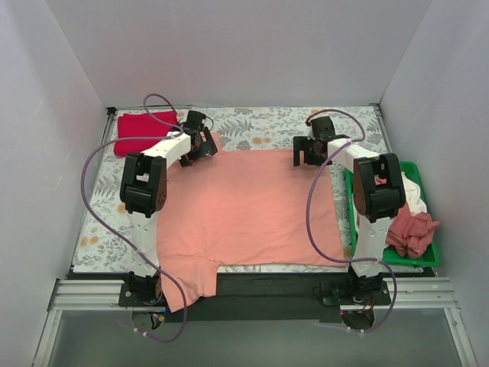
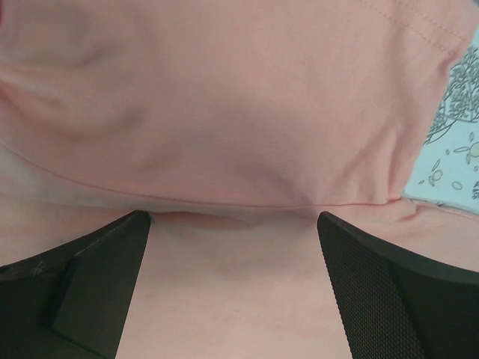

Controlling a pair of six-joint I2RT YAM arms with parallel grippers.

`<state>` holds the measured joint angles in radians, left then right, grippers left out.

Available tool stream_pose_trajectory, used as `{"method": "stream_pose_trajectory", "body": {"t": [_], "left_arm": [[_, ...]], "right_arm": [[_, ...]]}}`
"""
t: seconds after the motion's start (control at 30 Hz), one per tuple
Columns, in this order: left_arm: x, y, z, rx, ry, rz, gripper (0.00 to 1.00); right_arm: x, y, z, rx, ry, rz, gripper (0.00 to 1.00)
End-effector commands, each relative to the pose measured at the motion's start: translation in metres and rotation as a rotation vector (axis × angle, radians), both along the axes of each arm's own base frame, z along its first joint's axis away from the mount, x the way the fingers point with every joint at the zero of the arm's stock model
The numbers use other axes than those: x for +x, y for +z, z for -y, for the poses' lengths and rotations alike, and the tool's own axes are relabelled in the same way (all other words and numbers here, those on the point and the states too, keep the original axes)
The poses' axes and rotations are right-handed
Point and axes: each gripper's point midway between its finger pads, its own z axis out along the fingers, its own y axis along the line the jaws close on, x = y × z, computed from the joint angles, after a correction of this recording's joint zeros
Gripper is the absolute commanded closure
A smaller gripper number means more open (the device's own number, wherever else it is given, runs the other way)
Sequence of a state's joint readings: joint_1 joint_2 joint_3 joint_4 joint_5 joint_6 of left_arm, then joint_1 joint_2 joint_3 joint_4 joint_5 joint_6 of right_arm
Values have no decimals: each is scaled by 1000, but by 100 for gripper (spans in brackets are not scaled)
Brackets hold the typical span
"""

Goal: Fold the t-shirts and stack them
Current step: Flatten the tshirt out

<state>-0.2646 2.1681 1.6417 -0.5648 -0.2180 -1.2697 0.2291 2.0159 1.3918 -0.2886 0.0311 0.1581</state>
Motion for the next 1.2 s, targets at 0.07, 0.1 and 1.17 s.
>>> {"method": "stream_pose_trajectory", "body": {"t": [0.07,0.1,1.17], "left_arm": [[13,-29,8,-19,-28,-60,5],[16,-30,9,-21,-33,-61,5],[168,3,25,-165,-124,288,2]], "right_arm": [[-4,-41,30,-49,-56,-107,2],[-1,-40,36,-54,-67,-105,2],[135,18,73,32,5,101,2]]}}
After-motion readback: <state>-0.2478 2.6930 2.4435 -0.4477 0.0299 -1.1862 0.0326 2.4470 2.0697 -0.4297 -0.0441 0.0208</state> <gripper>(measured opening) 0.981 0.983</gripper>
